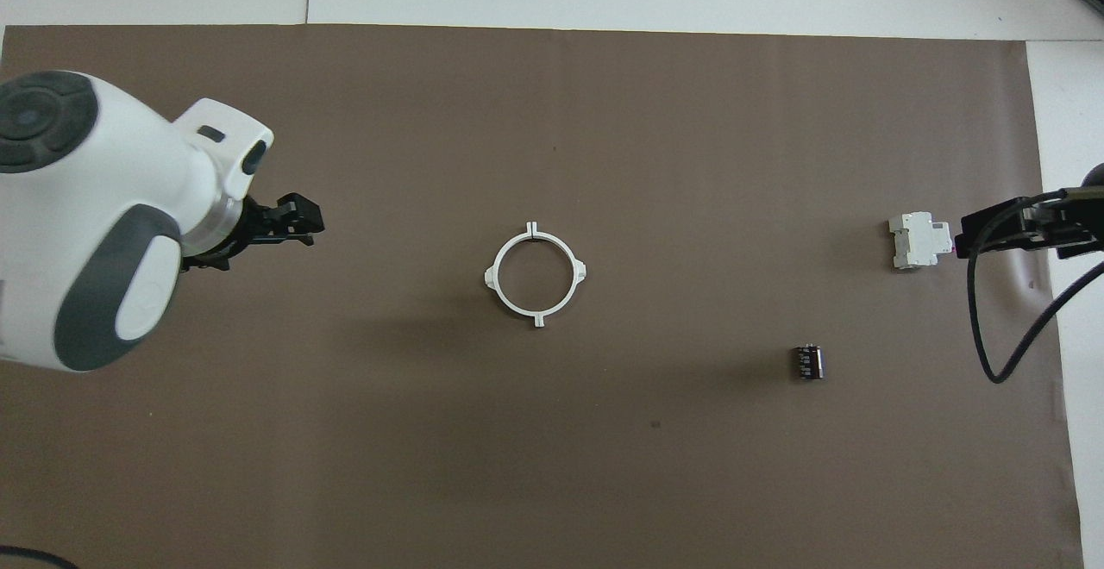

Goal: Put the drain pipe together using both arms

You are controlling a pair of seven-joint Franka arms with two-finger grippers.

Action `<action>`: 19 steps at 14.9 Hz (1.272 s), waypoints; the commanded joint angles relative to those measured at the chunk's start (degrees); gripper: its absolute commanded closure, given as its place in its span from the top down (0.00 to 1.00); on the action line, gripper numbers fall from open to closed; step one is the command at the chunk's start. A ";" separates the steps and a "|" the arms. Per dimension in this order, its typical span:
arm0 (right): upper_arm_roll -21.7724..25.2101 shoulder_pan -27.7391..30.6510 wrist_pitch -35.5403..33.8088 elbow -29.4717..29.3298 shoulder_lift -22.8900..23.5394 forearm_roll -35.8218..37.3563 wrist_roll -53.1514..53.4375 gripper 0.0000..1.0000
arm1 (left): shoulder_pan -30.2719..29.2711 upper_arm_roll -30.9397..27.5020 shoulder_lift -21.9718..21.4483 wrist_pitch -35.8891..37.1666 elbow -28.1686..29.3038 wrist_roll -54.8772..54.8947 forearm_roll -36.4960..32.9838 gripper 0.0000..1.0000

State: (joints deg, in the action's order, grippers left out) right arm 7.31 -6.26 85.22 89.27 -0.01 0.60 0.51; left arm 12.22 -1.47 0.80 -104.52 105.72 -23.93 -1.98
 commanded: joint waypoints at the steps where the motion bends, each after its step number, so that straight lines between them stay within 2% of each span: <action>1: -0.28 0.72 1.35 1.34 -0.87 -0.25 -1.39 1.00 | -8.85 0.85 -4.04 3.87 -0.08 12.55 0.14 1.00; 4: -0.36 0.72 1.35 1.34 -0.87 -0.25 -1.39 1.00 | -14.14 0.85 -6.51 8.09 -0.78 21.80 0.14 1.00; 7: -0.28 0.72 1.35 1.34 -0.87 -0.25 -1.39 1.00 | -13.54 1.20 -7.30 10.91 -1.05 21.91 0.14 1.00; 13: -0.28 0.72 1.88 1.34 -0.87 -0.34 -1.39 1.00 | -13.10 1.21 -7.92 10.47 -0.96 20.86 0.14 1.00; 16: -0.28 0.72 1.88 1.34 -0.87 -0.25 -1.31 1.00 | -12.40 -0.02 -5.47 9.43 -2.26 22.25 0.05 1.00; 19: -0.36 0.72 1.88 1.34 -0.87 -0.25 -1.39 1.00 | -11.78 -0.12 -3.62 9.67 -5.00 32.34 0.57 1.00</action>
State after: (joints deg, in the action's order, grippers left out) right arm 7.31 -6.26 85.72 89.28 -0.01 0.60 0.51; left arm -1.08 -0.53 -4.83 -95.90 103.46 2.99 -1.96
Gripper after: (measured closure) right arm 0.000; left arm 0.000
